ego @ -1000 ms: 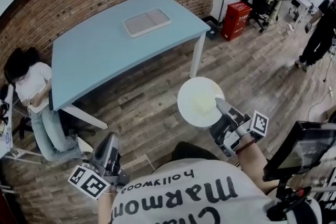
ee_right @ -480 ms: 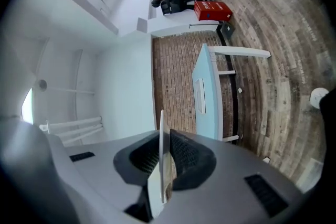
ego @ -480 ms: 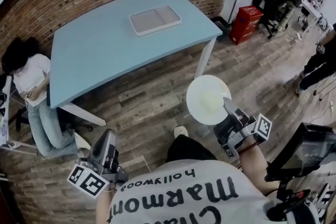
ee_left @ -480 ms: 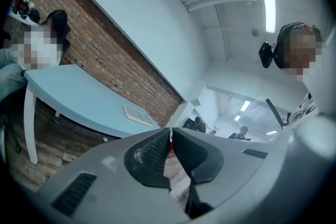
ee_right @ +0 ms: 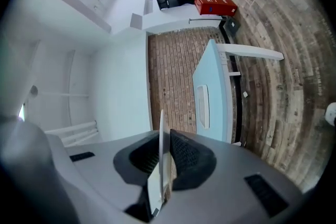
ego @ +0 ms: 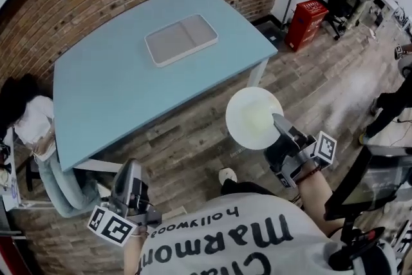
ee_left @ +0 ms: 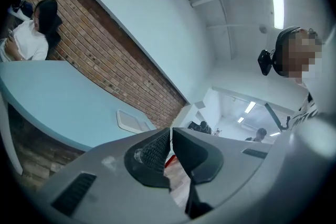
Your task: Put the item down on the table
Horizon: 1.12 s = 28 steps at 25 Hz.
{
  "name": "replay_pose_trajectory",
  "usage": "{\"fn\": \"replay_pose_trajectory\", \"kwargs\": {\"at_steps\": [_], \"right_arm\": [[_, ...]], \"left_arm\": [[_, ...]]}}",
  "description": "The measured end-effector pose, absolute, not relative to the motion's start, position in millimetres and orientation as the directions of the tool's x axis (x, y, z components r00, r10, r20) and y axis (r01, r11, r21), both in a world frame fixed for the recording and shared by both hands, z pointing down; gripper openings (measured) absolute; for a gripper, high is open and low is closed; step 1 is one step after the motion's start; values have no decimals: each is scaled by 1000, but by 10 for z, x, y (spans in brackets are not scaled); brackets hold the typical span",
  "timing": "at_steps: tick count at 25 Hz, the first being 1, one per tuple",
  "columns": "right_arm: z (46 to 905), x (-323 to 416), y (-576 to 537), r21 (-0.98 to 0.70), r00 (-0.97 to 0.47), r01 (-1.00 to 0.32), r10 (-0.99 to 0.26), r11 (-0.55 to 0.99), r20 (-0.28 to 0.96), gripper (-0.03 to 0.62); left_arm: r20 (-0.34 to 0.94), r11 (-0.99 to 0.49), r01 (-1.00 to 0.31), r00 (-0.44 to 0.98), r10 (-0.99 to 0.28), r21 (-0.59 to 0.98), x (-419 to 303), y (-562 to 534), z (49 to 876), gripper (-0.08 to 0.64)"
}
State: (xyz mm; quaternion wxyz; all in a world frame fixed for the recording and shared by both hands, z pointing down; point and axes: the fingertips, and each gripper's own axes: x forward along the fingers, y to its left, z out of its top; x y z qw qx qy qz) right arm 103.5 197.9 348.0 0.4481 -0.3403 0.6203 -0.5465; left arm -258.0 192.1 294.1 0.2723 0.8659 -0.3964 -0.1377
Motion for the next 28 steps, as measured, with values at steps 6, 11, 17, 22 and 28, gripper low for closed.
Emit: {"fn": "replay_pose_trajectory", "kwargs": {"at_steps": [6, 11, 17, 22, 28], "right_arm": [[3510, 1438, 1342, -983, -376, 76, -908, 170, -186, 37], [3553, 1618, 984, -983, -388, 74, -904, 165, -181, 37], [3568, 1712, 794, -982, -394, 81, -900, 169, -187, 38], [3602, 1711, 644, -982, -394, 90, -899, 168, -190, 38], [3679, 1750, 449, -984, -384, 93, -907, 149, -174, 38]], "left_arm": [[-26, -529, -628, 630, -776, 570, -2277, 1295, 2900, 20], [-13, -515, -640, 620, -784, 571, -2103, 980, 2952, 20], [15, -467, -664, 584, -812, 584, -2119, 864, 3033, 14], [40, -451, -677, 578, -815, 582, -2127, 791, 3086, 14], [81, -450, -695, 587, -806, 561, -2031, 526, 3115, 14]]}}
